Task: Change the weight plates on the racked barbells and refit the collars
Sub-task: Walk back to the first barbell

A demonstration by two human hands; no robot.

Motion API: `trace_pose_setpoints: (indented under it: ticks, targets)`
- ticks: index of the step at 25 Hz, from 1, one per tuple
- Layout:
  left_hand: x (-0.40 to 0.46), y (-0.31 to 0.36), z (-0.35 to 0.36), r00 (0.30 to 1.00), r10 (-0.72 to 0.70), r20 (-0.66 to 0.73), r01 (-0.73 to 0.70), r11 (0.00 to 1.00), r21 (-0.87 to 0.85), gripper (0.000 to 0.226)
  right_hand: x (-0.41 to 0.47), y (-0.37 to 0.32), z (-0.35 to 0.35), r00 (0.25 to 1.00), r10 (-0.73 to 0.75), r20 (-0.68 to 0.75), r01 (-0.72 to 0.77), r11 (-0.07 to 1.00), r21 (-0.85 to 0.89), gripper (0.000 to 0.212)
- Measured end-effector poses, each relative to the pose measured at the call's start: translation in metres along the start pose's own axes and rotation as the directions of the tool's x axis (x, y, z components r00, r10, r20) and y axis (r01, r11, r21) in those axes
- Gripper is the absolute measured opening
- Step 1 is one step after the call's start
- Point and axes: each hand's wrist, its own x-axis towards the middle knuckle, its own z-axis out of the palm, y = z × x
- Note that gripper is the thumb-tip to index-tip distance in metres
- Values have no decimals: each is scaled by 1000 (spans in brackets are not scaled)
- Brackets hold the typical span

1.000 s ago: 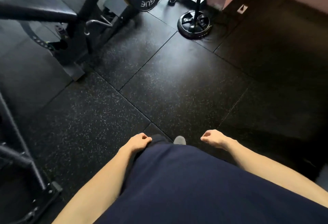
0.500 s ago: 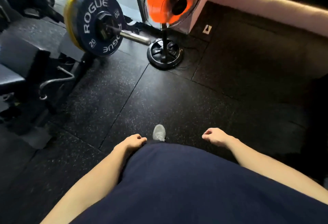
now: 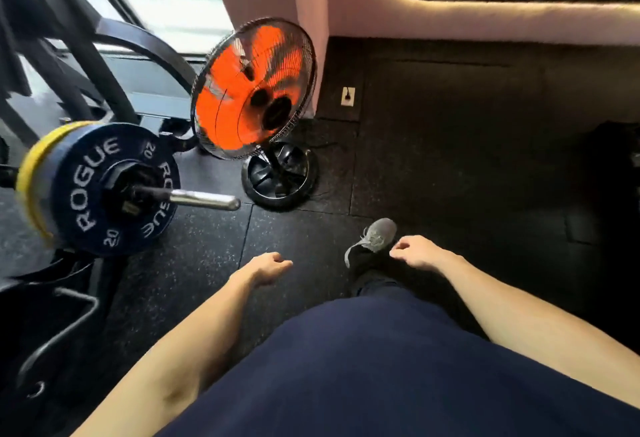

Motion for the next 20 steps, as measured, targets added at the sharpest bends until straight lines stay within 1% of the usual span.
trace_pose_setpoints:
  ticks: [4,7,10,13,17,20]
  targets:
    - [62,86,-83,999,-32,-13,32,999,-29,43,65,-45,-108,1000,-5,-2,5,1000,-20,18]
    - [95,157,-146,1000,10,-24,-11,999,-31,41,95,-64,-182,1000,5,-31,-5,1000,-5,15]
    - [130,218,-198,998,38,-51,-40,999,-29,36,120,-77,-239,998,17,-53,-18,1000,-13,21]
    - [169,275,-243,996,84,-43,-82,996,38,35,147,-83,-284,997,58,-50,-55,996,71,19]
    - [232,348,-299,991,136,16,-137,980,143,39,191,-93,-342,992,113,-54,-102,981,166,21]
    - [297,414,-356,981,180,76,-192,960,201,39,233,-104,-394,978,184,-95,-150,947,284,20]
